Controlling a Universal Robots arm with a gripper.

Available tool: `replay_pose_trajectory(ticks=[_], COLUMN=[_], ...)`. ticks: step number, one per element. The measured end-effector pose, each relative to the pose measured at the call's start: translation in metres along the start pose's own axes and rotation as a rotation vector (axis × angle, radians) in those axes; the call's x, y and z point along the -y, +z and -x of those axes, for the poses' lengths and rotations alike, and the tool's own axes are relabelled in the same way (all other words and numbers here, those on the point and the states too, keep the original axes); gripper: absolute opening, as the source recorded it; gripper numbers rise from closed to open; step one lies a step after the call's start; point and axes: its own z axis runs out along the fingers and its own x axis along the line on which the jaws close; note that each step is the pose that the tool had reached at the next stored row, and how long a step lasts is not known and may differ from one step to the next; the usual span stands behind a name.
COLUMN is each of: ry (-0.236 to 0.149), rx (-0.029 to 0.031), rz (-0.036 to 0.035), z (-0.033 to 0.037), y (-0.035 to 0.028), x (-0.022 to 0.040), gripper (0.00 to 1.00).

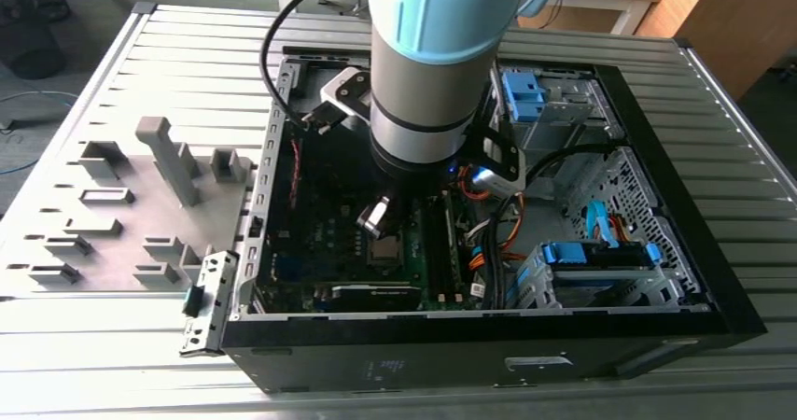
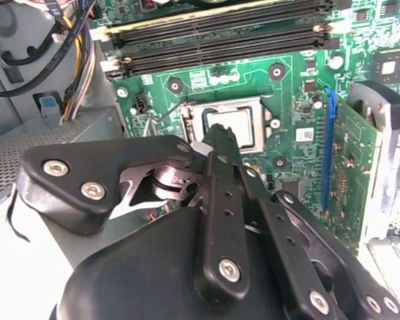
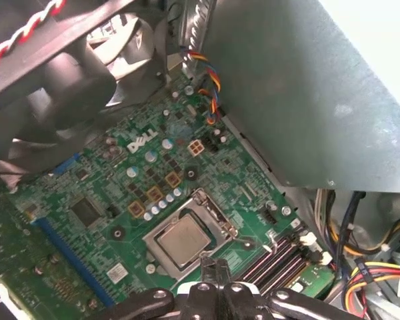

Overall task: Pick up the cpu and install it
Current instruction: 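Close the cpu cover, then install the first cpu locking lever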

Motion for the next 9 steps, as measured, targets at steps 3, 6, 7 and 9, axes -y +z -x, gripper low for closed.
replay_pose_trajectory(ticks=[3,6,7,9], ry=[0.000,0.000,0.000,0.000], rx=[-0.0012,-0.0012,-0.0013,-0.0011], rz=[-0.0010,-0.0009,-0.0009,-0.0009], z=[0.0001,0.0001,0.0001,0.0002], y=[-0.0005,-0.0008,-0.0011,-0.0020], x=[0.0000,0.0000,0.0000,-0.0001], gripper=[0.11,0.11,0.11,0.11])
